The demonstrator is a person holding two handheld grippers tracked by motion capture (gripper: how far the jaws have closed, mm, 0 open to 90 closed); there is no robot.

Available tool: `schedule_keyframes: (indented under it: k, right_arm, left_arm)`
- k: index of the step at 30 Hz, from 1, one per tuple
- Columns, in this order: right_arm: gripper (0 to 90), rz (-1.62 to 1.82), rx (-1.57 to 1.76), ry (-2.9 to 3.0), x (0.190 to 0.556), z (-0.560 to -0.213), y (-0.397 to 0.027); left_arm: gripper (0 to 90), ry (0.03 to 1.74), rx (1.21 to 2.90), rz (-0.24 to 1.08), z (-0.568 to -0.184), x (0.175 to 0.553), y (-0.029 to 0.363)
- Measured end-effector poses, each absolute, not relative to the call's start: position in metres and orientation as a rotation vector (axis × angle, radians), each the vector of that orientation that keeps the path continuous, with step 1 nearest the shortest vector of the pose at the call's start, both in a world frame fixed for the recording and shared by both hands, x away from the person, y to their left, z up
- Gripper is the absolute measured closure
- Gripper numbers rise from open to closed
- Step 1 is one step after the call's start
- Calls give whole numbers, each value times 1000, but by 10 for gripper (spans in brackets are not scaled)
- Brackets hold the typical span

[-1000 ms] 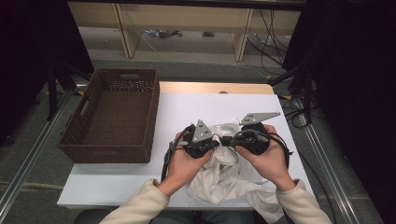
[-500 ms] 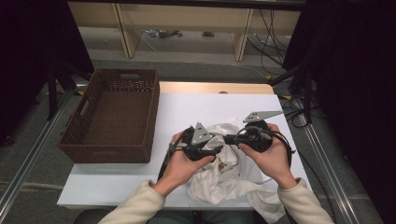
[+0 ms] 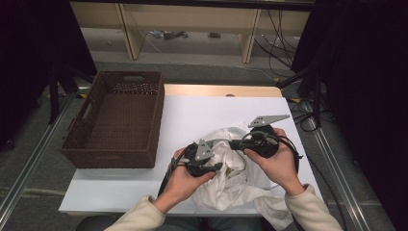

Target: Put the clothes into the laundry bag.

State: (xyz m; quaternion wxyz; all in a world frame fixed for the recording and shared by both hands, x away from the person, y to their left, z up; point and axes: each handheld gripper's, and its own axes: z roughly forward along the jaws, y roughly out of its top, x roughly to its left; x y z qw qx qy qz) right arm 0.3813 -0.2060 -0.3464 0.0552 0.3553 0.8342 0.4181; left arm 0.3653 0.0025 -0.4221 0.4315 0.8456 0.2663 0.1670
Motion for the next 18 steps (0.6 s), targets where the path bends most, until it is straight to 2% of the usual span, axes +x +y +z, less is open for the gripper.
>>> schedule_keyframes:
  k: [2, 3, 6, 10, 12, 14, 18]
  right_arm:
    - [900, 1276, 1044, 2539, 383, -348, -206]
    - [900, 1269, 1066, 2538, 382, -348, -206]
    - [900, 1260, 1036, 2529, 380, -347, -204]
    - [900, 1278, 1027, 2563, 376, -347, -198]
    - [900, 1262, 989, 2574, 380, -349, -199]
    - [900, 1259, 1059, 2551, 380, -350, -203]
    - [900, 1274, 1079, 2530, 382, -346, -209]
  left_arm:
    - [750, 676, 2101, 404, -421, 373, -3]
    - [776, 659, 2133, 405, -420, 376, -4]
    - [792, 713, 2070, 419, -421, 383, -20]
    - [792, 682, 2099, 443, -427, 397, -29]
    - [785, 729, 2036, 419, -433, 402, -33]
    - [751, 696, 2056, 412, -432, 400, -29]
    - [511, 701, 2041, 391, -425, 387, -14]
